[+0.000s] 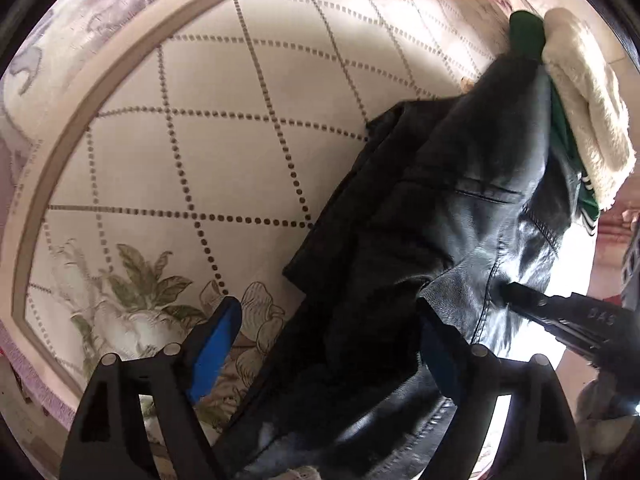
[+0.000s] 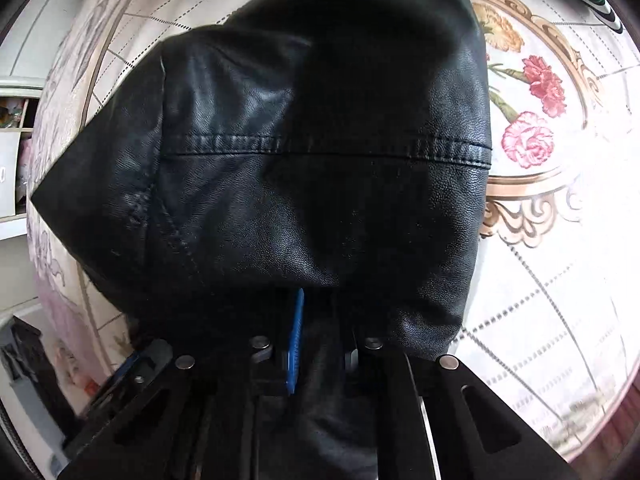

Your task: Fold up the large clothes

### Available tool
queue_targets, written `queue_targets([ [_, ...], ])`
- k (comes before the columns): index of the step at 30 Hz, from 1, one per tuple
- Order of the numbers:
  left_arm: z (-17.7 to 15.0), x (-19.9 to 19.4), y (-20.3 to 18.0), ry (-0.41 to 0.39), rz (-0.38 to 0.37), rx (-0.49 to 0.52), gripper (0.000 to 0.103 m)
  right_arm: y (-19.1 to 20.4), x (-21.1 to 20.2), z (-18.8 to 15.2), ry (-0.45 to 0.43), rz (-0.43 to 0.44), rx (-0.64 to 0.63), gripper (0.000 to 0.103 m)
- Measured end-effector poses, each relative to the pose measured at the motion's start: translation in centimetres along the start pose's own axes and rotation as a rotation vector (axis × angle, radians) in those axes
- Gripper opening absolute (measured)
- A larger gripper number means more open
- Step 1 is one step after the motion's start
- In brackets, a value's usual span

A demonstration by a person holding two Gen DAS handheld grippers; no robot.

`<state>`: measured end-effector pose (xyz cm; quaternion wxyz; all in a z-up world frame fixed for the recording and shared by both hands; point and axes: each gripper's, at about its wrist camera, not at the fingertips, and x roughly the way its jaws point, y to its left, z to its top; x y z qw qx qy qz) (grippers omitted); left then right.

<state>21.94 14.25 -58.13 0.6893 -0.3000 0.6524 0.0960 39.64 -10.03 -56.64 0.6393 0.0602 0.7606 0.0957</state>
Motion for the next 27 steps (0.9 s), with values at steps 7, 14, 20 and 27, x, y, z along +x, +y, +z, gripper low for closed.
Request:
queue_targets([
  [7,0.0,0.0,2.1,0.024,-0.009,-0.013,0.086,6.8,-0.6,4.1,-0.060,0.144,-0.226,0.018],
  [14,-0.2,-1.5,2.3,0.004,-0.009,-0.023,0.086,7.3,0.0,6.7,0.021,0.145,-0.231,0.021],
  [20,-1.2,-5.7,1.7,-0.101,0.010,-0.023,0.086,-4.7,-6.5,6.8,-0.213,0.119,-0.022,0.094],
  [27,-1.2,-4.9,0.6,-0.105,0.031,-0.034,0.086,-9.2,0.8,10.1,-0.102,0.379,0.053,0.097],
])
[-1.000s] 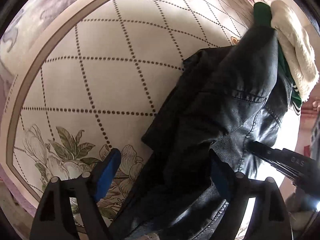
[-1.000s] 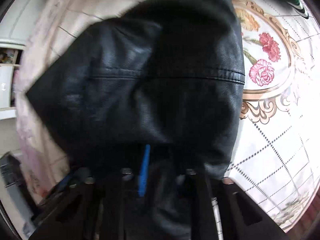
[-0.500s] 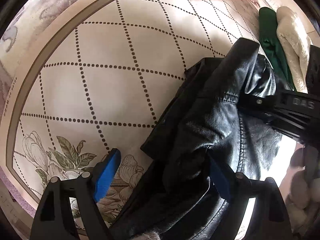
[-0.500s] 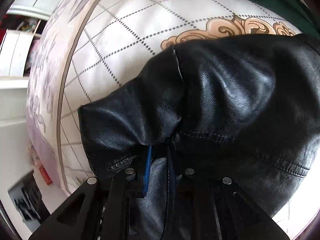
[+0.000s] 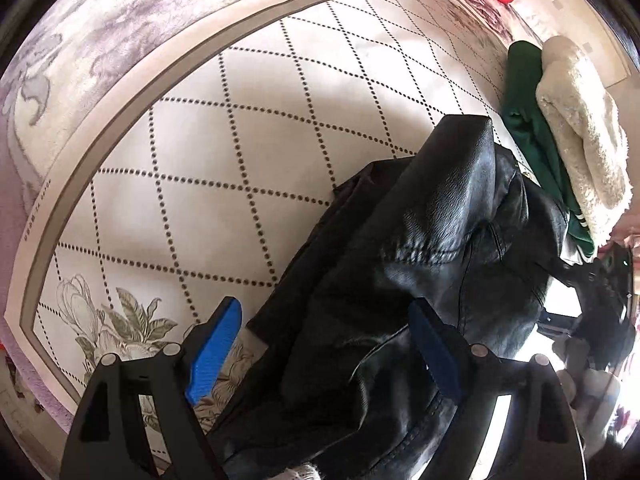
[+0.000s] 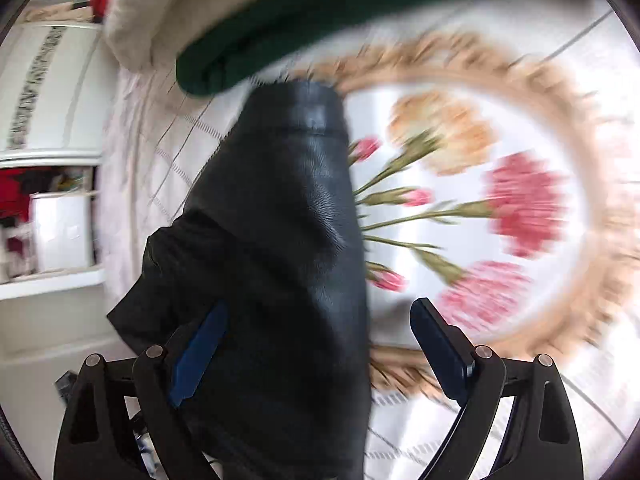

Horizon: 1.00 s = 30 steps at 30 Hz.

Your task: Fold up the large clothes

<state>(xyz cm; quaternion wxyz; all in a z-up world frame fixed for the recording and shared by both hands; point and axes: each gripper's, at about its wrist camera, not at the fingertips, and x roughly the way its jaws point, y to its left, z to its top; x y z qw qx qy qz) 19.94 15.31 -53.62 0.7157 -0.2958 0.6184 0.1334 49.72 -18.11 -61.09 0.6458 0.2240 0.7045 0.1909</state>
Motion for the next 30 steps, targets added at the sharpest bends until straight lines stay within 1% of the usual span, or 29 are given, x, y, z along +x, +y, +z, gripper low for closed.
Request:
queue_targets([
  [1,0.1,0.2,0.0,-0.010,0.009,0.005,0.086,0.5,0.2,0.2,-0.019,0.016,-0.032,0.097],
  [2,0.2,0.2,-0.4,-0.016,0.015,0.007,0.086,1.5,0.5,0.4,-0.018,0.063,-0.084,0.094],
  [3,0.3,0.5,-0.6,-0.023,0.023,0.006,0.086,1.7,0.5,0.4,-0.015,0.095,-0.111,0.054],
  [4,0.3,0.7,-0.9,-0.028,0.029,0.003,0.086,2.1,0.7,0.5,-0.008,0.061,-0.114,0.039],
  [5,0.3,0.6,-0.9,-0.032,0.036,0.000,0.086,2.0,0.3,0.5,-0.042,0.073,-0.104,0.026],
  [6,0.3,0.4,-0.9,-0.034,0.045,-0.003,0.086,1.8,-0.2,0.2,-0.073,0.080,-0.075,0.019],
  [8,0.3,0.1,-1.5,-0.045,0.055,-0.007,0.086,0.3,-2.7,-0.3,-0.169,0.081,0.019,0.017],
  [10,0.0,-0.9,-1.9,-0.065,0.073,-0.003,0.086,-1.3,-5.9,-2.7,-0.328,0.089,0.146,0.017],
  [11,-0.2,-1.4,-2.1,-0.073,0.075,-0.002,0.086,-3.0,-7.9,-4.4,-0.423,0.100,0.275,0.017],
  [12,-0.3,-1.8,-2.3,-0.079,0.074,-0.003,0.086,-4.6,-9.1,-7.1,-0.490,0.105,0.394,0.017],
  [13,-0.3,-2.0,-3.0,-0.081,0.064,-0.006,0.086,-6.2,-10.5,-9.0,-0.550,0.100,0.513,0.017],
  [14,-0.6,-2.3,-3.4,-0.081,0.052,-0.007,0.086,-7.8,-11.3,-11.8,-0.607,0.087,0.635,0.017],
  [15,-0.6,-2.4,-3.9,-0.079,0.043,-0.006,0.086,-9.8,-12.5,-14.7,-0.650,0.064,0.768,0.017],
  [16,-1.0,-2.6,-4.5,-0.075,0.029,-0.001,0.086,-12.0,-13.8,-16.5,-0.650,0.034,0.836,0.017],
  [17,-1.3,-2.6,-5.2,-0.073,0.020,0.008,0.086,-13.9,-14.1,-18.7,-0.606,0.000,0.906,0.018],
  [18,-1.9,-2.8,-5.9,-0.068,0.018,0.025,0.086,-15.5,-14.2,-19.9,-0.548,-0.001,0.935,0.025],
  [19,-2.3,-2.7,-6.5,-0.064,0.018,0.037,0.086,-16.9,-13.6,-21.3,-0.434,-0.019,0.945,0.029],
  [20,-2.9,-2.6,-7.1,-0.054,0.018,0.057,0.086,-17.7,-12.7,-22.4,-0.315,-0.024,0.921,0.038],
  [21,-3.6,-2.3,-7.7,-0.040,0.026,0.081,0.086,-18.7,-12.5,-23.0,-0.243,-0.014,0.900,0.053],
  [22,-4.2,-1.9,-8.1,-0.031,0.036,0.096,0.086,-19.1,-12.1,-23.9,-0.126,-0.029,0.859,0.062],
  [23,-4.9,-1.6,-8.3,-0.021,0.048,0.116,0.086,-19.1,-12.0,-24.4,-0.052,-0.054,0.827,0.071],
  [25,-6.2,-0.6,-8.7,0.011,0.082,0.151,0.086,-17.8,-12.7,-24.8,0.067,-0.138,0.683,0.071],
  [26,-6.6,0.2,-9.0,0.026,0.086,0.157,0.086,-16.4,-13.4,-24.4,0.109,-0.220,0.581,0.071],
  [28,-6.9,1.5,-9.6,0.050,0.093,0.167,0.086,-13.7,-14.8,-23.3,0.124,-0.335,0.419,0.071],
  [29,-6.9,2.3,-10.2,0.058,0.097,0.180,0.086,-12.2,-15.5,-22.6,0.101,-0.367,0.351,0.071],
  [30,-6.7,3.1,-10.7,0.059,0.105,0.189,0.086,-10.9,-16.1,-21.9,0.068,-0.373,0.302,0.071],
])
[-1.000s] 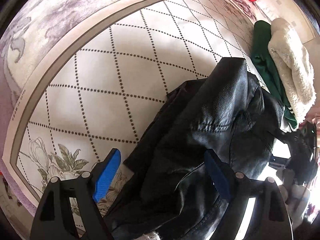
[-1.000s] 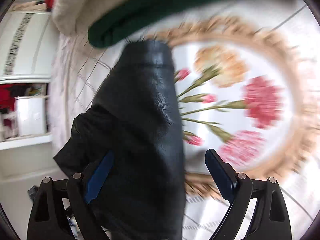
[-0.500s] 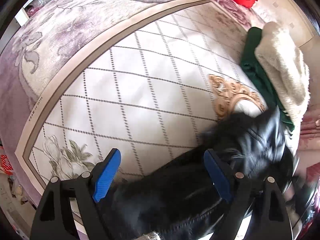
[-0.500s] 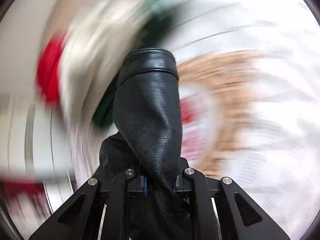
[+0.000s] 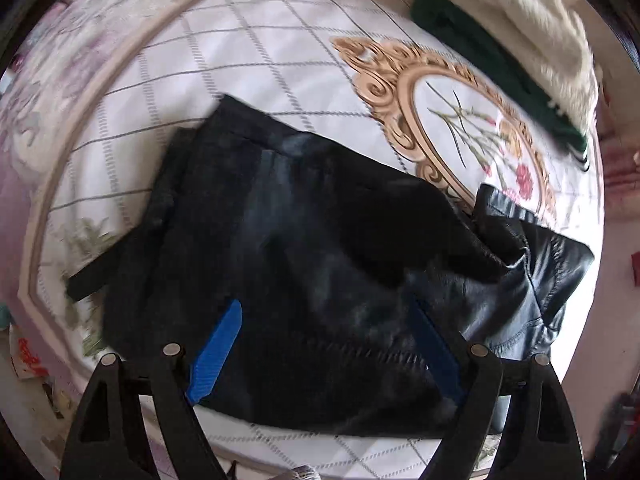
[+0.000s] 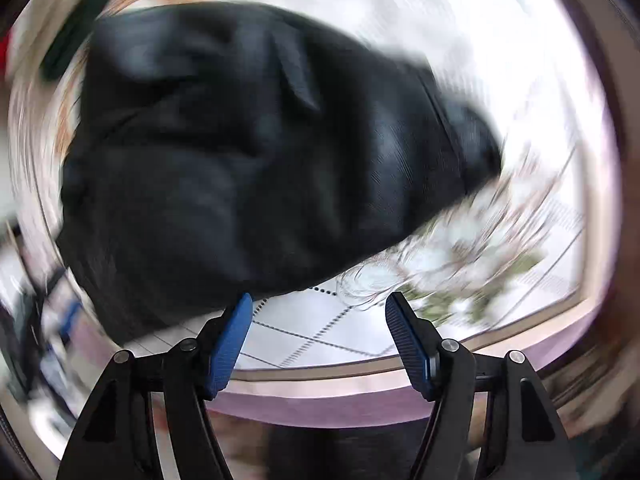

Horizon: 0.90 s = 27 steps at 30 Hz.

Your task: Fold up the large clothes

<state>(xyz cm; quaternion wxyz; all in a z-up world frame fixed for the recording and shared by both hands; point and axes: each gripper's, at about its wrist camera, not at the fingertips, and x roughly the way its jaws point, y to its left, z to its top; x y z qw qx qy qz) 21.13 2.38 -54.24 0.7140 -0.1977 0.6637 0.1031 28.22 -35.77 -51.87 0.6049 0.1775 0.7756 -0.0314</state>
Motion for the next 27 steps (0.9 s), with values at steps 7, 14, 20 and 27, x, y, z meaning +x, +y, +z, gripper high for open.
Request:
queue_targets([
  [7,4.4,3.4,-1.1,-0.021,0.061,-0.019,0.086,12.8,0.5,7.0,-0.151,0.184,-0.306,0.046],
  [14,6.7,3.9,0.2,-0.017,0.066,-0.053,0.086,20.5,8.3,8.9,-0.060,0.186,-0.289,0.028],
  [20,6.5,1.9,-1.1,-0.023,0.023,-0.052,0.086,13.7,2.6,8.9,-0.092,0.252,-0.214,0.030],
  [27,7.3,1.5,-4.2,-0.033,-0.004,-0.029,0.086,8.6,-4.1,10.1,-0.315,0.073,-0.242,0.080],
])
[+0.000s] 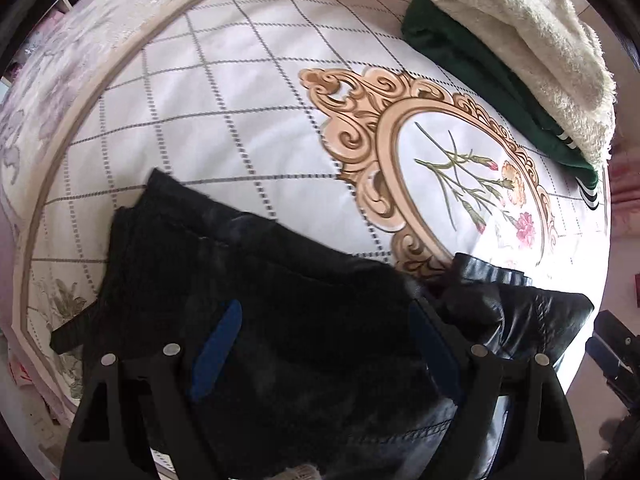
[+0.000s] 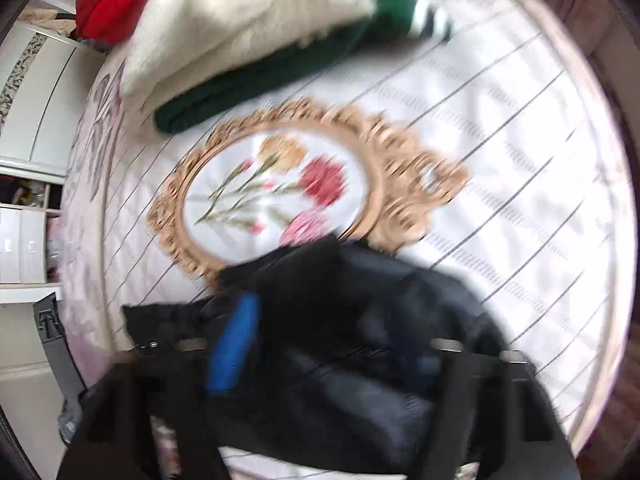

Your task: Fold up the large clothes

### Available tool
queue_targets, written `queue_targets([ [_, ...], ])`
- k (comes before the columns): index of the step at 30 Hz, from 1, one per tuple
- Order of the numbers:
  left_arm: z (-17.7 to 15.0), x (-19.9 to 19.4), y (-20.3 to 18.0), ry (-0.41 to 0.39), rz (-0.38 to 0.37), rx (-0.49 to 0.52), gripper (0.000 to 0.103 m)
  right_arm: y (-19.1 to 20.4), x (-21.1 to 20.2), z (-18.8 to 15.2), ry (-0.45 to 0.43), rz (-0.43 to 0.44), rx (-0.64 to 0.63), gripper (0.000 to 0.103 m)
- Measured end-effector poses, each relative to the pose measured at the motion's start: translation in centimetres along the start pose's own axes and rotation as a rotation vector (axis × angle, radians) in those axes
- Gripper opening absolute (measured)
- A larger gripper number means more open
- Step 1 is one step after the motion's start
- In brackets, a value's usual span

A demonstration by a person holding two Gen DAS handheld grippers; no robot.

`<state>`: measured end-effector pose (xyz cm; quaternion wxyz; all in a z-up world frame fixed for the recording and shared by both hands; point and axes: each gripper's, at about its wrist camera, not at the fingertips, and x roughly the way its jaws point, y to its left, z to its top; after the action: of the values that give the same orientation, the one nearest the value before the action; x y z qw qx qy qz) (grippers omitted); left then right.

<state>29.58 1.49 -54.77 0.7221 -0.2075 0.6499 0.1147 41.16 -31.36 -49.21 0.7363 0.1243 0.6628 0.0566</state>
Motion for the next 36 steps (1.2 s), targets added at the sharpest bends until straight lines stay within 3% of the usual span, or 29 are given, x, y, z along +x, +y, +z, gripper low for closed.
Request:
queue_targets([
  [4,0.4,0.5,-1.1,-0.013,0.003,0.013,0.086,0.8,5.1,1.3,0.136,0.003,-0.107,0.080],
  [5,0.5,0.6,-1.4,-0.015,0.007,0.019,0.086,0.8,6.3,1.3,0.166,0.013,-0.128,0.068],
  [6,0.5,0.7,-1.8,-0.015,0.013,0.026,0.086,1.0,7.0,1.3,0.159,0.027,-0.115,0.016],
  [7,0.5,0.7,-2.1,-0.018,0.018,0.030,0.086,0.2,6.7,1.4,0.134,0.049,-0.046,0.010],
  [10,0.5,1.0,-2.6,-0.026,0.025,0.027,0.086,-2.1,4.3,1.6,0.000,0.090,0.096,0.006],
  [12,0.5,1.3,-2.5,-0.026,0.032,0.014,0.086,-4.2,5.2,1.5,0.018,0.087,0.191,0.005],
  [17,-0.4,1.4,-1.2,-0.007,0.030,0.004,0.086,-6.1,9.9,2.2,0.136,0.069,0.241,0.006],
  [20,-0.9,-0.1,-2.1,-0.027,-0.005,0.025,0.086,-6.5,7.3,2.8,0.131,0.094,0.224,0.011],
  [22,-1.3,-0.6,-3.8,-0.028,-0.038,0.048,0.086,-7.2,4.4,2.2,0.098,0.092,0.224,0.030],
  [24,-1.6,0.0,-5.9,-0.019,-0.056,0.089,0.086,-8.8,0.7,0.6,0.035,0.082,0.251,0.066],
  [26,-1.6,1.5,-7.5,-0.018,-0.043,0.115,0.086,-10.8,-2.1,-2.0,-0.008,0.040,0.306,0.075],
  [28,-1.2,3.5,-8.5,-0.007,-0.005,0.141,0.086,-12.6,-3.3,-5.1,0.006,0.006,0.363,0.076],
  [31,0.0,5.4,-8.5,-0.005,-0.010,0.119,0.090,-14.9,-2.8,-10.6,0.043,0.020,0.434,0.076],
  [36,0.1,4.5,-8.7,-0.007,-0.011,0.143,0.092,-18.9,-2.2,-18.6,-0.004,0.075,0.606,0.076],
])
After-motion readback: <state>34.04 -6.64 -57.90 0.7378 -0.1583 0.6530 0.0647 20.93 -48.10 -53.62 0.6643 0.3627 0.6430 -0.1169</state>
